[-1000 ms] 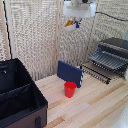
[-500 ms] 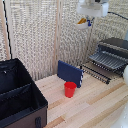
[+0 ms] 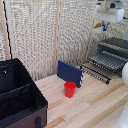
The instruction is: Gently stretch your hand towards the oven tray's handle, obtaining a firm grip, and draw it cautiously out of the oven. Transition your grip to the hot dog bowl, gingerly seizing the edge, and elevate it from the surface. Hover the bowl over the tray, delicately lower it, and temper your grip, establishing the bowl's equilibrium.
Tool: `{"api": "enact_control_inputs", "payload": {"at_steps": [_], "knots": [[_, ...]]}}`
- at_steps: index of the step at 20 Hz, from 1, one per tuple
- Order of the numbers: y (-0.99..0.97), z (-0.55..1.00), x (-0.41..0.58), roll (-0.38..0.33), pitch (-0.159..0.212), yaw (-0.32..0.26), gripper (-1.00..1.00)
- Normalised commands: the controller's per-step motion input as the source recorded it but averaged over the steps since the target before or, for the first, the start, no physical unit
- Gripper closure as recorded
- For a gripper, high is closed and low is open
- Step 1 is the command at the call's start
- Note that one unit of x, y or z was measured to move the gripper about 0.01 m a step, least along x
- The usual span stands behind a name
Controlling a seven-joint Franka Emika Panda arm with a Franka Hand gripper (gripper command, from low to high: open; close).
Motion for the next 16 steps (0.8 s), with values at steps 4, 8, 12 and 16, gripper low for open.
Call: {"api": "enact_control_inputs", "payload": {"at_steps": [4, 8, 12, 16], "knots": [[-0.60, -0.38, -0.291, 0.000, 0.012, -0.085, 1.00], [-0.47, -0.34, -0.129, 0.000, 0.000, -0.032, 1.00], [-0.17, -0.44, 0.117, 0.000, 0.032, 0.014, 1.00], [-0.17, -0.41, 0.156, 0.005, 0.029, 0.026, 1.00]]}}
